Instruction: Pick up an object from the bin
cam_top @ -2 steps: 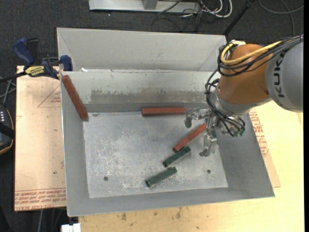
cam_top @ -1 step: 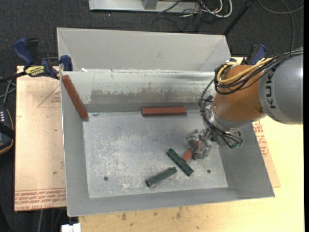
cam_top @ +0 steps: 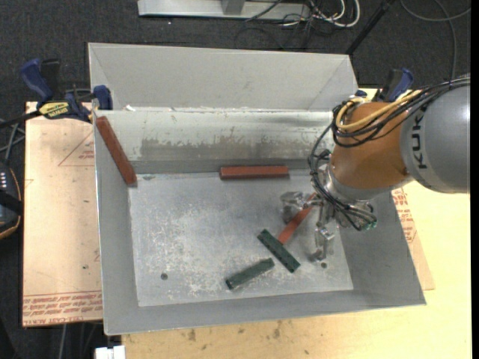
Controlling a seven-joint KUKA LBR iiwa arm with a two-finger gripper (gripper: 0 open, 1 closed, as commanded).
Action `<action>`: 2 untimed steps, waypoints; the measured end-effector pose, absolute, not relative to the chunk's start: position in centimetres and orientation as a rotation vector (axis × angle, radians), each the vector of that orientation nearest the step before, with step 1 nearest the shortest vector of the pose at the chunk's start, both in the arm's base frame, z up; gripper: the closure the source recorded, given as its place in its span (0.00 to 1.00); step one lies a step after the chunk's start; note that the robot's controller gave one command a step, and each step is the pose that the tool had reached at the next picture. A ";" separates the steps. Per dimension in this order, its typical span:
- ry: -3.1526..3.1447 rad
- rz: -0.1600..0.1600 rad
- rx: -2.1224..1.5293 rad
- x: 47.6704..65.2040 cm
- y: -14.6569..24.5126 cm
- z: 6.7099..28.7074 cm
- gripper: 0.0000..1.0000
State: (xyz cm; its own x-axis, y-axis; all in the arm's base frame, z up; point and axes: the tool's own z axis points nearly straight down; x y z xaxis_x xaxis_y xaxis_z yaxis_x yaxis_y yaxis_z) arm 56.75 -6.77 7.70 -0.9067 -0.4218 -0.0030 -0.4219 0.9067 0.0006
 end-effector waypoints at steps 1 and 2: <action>3.063 0.004 -0.680 56.8 -6.7 7.7 1.00; 3.063 0.004 -0.679 56.8 -6.7 7.7 1.00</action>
Offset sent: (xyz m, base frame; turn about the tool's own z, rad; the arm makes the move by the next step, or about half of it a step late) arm 0.0000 0.0000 0.0000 0.0000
